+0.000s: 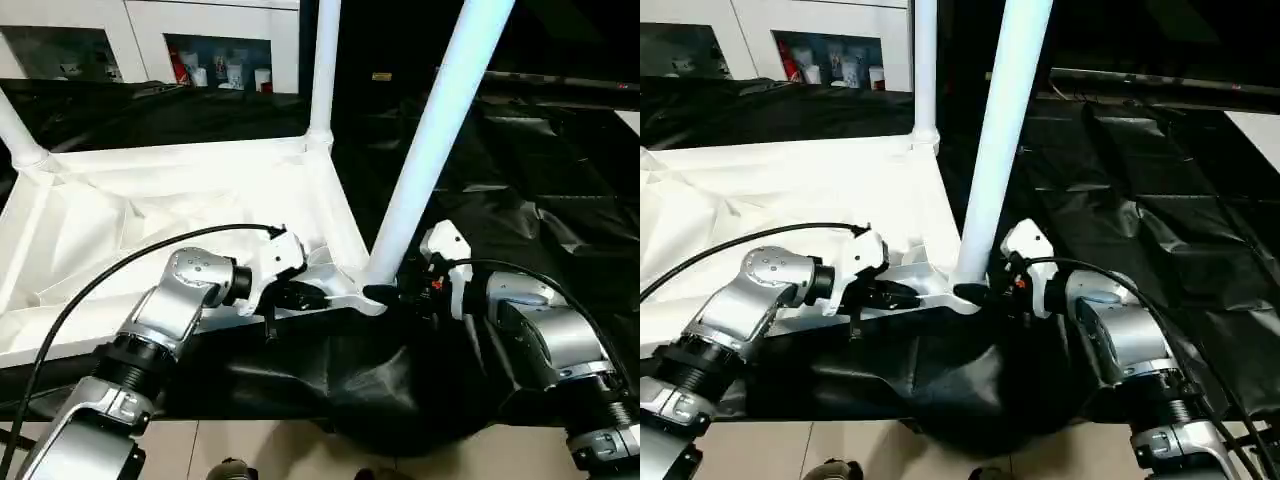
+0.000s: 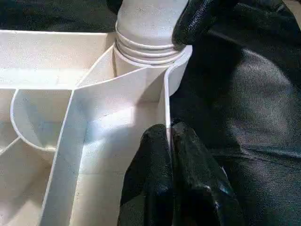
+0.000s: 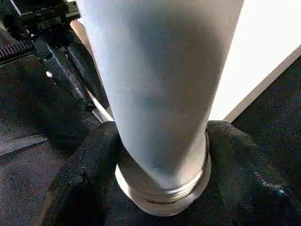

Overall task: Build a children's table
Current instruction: Rotate leg to tighten

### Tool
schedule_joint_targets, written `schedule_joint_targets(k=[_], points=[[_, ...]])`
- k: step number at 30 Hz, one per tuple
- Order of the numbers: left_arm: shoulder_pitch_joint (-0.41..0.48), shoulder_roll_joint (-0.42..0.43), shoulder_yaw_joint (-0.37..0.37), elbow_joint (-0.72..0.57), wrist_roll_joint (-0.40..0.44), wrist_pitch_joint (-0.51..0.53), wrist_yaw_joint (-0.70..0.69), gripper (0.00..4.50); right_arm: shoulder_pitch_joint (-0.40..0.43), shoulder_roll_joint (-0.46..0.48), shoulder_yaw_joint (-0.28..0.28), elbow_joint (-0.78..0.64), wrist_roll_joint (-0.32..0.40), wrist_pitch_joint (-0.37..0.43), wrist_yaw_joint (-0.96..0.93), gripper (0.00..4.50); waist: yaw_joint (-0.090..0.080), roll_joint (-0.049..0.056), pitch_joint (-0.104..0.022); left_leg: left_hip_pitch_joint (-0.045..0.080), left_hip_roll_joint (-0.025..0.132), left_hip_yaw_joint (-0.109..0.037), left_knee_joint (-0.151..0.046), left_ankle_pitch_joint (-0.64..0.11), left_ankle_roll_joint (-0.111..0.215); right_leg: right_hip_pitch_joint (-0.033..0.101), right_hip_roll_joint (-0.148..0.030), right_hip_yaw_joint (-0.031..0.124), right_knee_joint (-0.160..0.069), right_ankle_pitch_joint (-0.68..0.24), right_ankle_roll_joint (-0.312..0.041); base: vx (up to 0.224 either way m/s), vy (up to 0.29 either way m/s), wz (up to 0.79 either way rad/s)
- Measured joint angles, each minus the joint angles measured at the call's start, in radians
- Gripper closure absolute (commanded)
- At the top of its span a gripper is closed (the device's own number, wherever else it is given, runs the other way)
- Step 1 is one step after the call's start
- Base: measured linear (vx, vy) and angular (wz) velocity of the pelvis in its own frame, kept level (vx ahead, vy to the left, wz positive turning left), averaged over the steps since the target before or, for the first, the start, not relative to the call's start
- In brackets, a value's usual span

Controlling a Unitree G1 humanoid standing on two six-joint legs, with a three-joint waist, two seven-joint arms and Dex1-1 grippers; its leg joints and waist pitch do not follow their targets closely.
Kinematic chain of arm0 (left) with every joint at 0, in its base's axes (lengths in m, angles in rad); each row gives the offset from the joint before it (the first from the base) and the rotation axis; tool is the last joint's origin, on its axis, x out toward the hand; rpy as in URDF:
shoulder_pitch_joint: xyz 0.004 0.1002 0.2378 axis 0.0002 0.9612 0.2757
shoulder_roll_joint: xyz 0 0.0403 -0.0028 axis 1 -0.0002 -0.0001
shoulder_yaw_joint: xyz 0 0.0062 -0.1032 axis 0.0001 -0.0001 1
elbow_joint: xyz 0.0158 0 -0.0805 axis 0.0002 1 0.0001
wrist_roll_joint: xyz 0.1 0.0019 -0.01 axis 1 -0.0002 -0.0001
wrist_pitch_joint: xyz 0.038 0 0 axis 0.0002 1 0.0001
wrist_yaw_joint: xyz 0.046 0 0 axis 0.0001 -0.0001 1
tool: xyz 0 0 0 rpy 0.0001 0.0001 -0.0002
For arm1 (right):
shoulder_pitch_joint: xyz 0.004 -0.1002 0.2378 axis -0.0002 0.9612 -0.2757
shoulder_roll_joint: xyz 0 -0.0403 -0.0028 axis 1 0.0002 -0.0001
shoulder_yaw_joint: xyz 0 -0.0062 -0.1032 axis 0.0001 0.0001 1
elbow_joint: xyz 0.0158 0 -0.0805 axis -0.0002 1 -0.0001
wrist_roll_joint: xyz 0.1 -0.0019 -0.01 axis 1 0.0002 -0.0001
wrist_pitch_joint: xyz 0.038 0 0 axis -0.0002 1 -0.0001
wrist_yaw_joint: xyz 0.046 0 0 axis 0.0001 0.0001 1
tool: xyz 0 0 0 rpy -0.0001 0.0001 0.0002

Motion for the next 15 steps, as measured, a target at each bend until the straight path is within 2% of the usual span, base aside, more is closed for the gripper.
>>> schedule_joint_targets(k=[2,6,10,15], points=[[-0.001,-0.012,0.0,0.004,0.001,0.003,0.022,4.5,0.0,0.012,-0.006,0.01,0.0,-0.001,-0.024,1.91,0.0,0.0,0.0,0.001,0.0,0.0,0.001,0.0,0.0,0.0,0.0,0.0,0.001,0.0,0.0,0.0,0.0,0.0],[-0.043,-0.063,0.003,0.063,0.031,0.023,0.136,4.5,-0.021,0.089,-0.056,0.093,-0.005,-0.022,-0.185,1.91,-0.002,-0.002,-0.001,0.003,0.0,0.0,0.005,0.0,0.0,0.003,-0.001,0.001,0.003,0.002,-0.002,0.0,0.0,0.0],[-0.129,-0.181,0.013,0.199,0.076,0.046,0.332,4.5,-0.077,0.227,-0.137,0.189,-0.024,-0.008,-0.487,1.91,0.0,-0.004,-0.003,0.006,-0.001,-0.001,0.006,0.0,0.0,0.006,-0.001,0.001,0.002,0.003,-0.002,0.0,0.0,0.0],[-0.194,-0.287,0.016,0.309,0.096,0.065,0.493,4.5,-0.131,0.322,-0.182,0.264,-0.055,-0.023,-0.715,1.91,0.002,-0.004,-0.005,0.008,-0.001,-0.002,0.006,0.0,0.0,0.011,-0.002,0.001,-0.001,0.004,-0.003,0.0,0.0,0.0]])
